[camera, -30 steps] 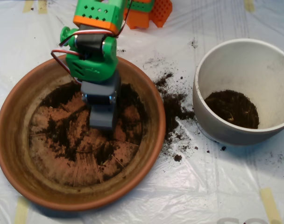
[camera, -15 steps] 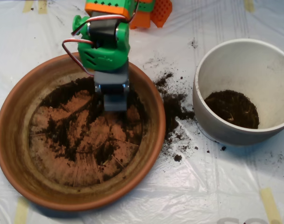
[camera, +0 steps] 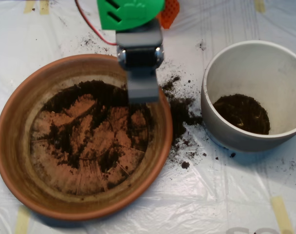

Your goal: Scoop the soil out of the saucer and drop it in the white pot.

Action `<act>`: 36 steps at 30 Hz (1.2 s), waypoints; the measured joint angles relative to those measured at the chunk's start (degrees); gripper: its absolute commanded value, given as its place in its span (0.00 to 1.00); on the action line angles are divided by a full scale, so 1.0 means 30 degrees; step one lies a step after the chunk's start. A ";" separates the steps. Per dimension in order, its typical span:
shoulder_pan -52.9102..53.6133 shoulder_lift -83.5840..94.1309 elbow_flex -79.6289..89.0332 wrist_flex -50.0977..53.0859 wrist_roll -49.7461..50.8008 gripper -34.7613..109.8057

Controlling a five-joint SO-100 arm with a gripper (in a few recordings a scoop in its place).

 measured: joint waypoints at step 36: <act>-0.9990 -0.1699 -0.2520 0.0059 0.1318 0.37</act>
